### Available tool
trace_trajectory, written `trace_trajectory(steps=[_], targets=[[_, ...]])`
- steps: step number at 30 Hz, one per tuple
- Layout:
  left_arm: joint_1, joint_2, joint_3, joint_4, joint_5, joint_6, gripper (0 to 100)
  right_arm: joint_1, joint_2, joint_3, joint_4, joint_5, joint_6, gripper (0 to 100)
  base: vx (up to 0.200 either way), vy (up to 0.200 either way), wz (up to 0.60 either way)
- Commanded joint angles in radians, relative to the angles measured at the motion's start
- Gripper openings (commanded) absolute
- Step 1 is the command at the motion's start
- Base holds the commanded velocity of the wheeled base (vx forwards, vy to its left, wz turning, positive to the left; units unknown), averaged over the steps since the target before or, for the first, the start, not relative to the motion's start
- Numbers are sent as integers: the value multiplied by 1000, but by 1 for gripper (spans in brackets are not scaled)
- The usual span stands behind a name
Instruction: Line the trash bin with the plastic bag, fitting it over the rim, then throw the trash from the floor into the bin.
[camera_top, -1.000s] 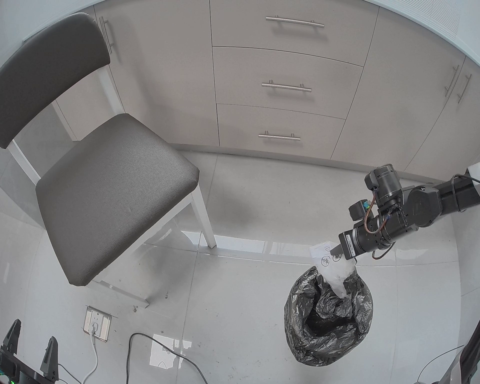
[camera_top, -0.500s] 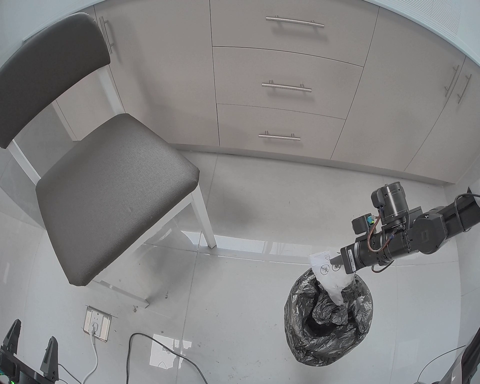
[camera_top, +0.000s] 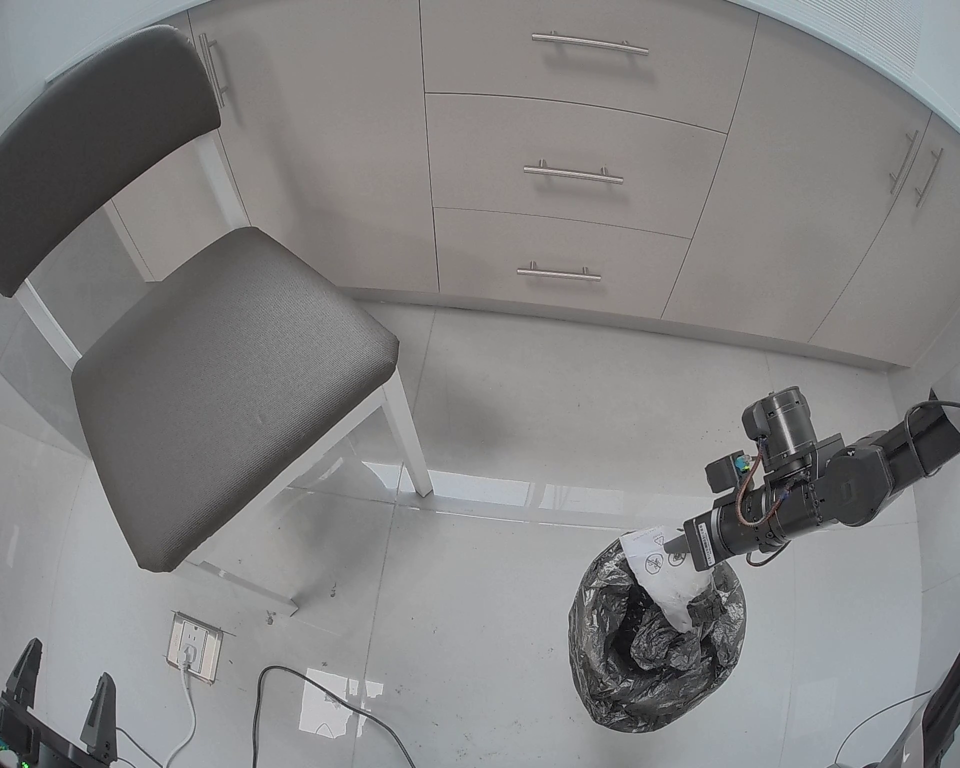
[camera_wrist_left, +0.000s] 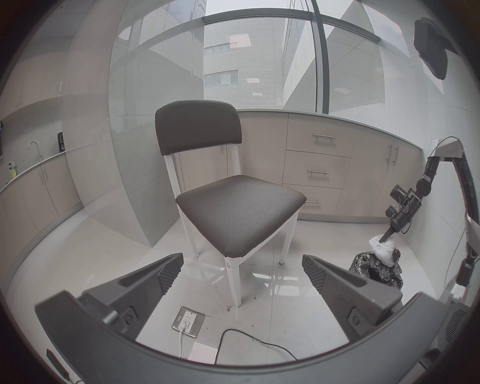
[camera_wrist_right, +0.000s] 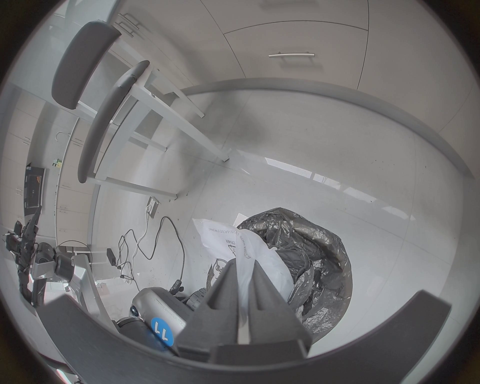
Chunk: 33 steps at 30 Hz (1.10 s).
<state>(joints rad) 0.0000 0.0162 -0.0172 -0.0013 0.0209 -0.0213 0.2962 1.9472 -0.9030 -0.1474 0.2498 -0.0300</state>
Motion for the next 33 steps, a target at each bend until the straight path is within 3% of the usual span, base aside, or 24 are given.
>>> trace_trajectory(steps=[1,5,6,8,25,33], targets=[[0,-16,17,0,1,0,100,-2,2,15,-1,0,-1,0,0,0,0],[0,-16,17,0,1,0,100,-2,7,42,-60,-1,-1,0,0,0,0],[0,-16,17,0,1,0,100,-2,7,42,-60,-1,-1,100,0,0,0],[0,-16,17,0,1,0,100,-5,16,62,-121,-1,-1,100,0,0,0],[0,-16,17,0,-1,0,100,-6,10,122,-147,2,1,100,0,0,0],[0,-16,17,0,1,0,100,-3,22,199,-264,2,1,100,0,0,0]])
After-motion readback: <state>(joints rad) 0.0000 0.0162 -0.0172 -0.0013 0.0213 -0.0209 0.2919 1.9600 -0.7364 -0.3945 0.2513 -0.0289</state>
